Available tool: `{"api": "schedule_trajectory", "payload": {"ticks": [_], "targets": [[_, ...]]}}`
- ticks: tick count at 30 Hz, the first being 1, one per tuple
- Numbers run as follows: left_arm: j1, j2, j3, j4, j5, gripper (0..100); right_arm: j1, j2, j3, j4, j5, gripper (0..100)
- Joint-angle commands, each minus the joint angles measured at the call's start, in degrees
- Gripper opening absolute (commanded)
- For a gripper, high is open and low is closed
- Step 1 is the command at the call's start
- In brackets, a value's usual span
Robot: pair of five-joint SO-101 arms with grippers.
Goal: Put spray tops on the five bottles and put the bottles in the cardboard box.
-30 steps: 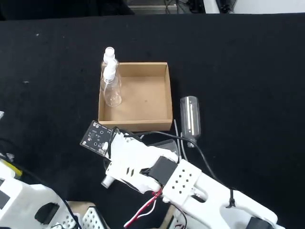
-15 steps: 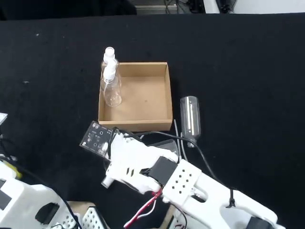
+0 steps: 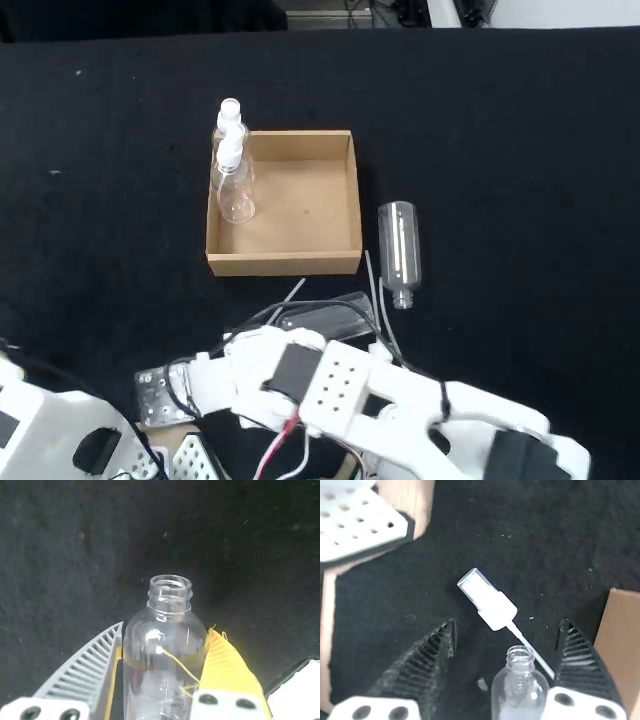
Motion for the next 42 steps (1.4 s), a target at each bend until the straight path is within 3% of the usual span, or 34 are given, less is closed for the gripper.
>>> {"api": "schedule_trajectory", "payload": {"ticks": [1,15,21,36,38,42], "targets": [[-3.7,-2.4,-3.4,-0.4,0.5,3,-0.2,2.2,-4.6,0.9,4.7,29.7],[-10.4,-2.5,-3.4,-0.4,0.0,3,1.4,17.6,-11.6,0.4,11.7,29.7],[-10.4,-2.8,-3.5,-0.4,0.0,3,4.7,19.1,-11.2,-2.0,11.7,29.7],[-10.2,-2.9,-3.5,-0.4,0.0,3,4.7,28.2,-14.3,-5.6,11.4,29.1],[-10.2,-2.9,-3.5,-0.4,0.0,3,4.7,28.1,-14.1,-5.4,11.3,24.5],[-10.2,-2.9,-3.5,-0.5,0.0,3,4.7,27.6,-14.3,-5.7,11.3,5.9]]}}
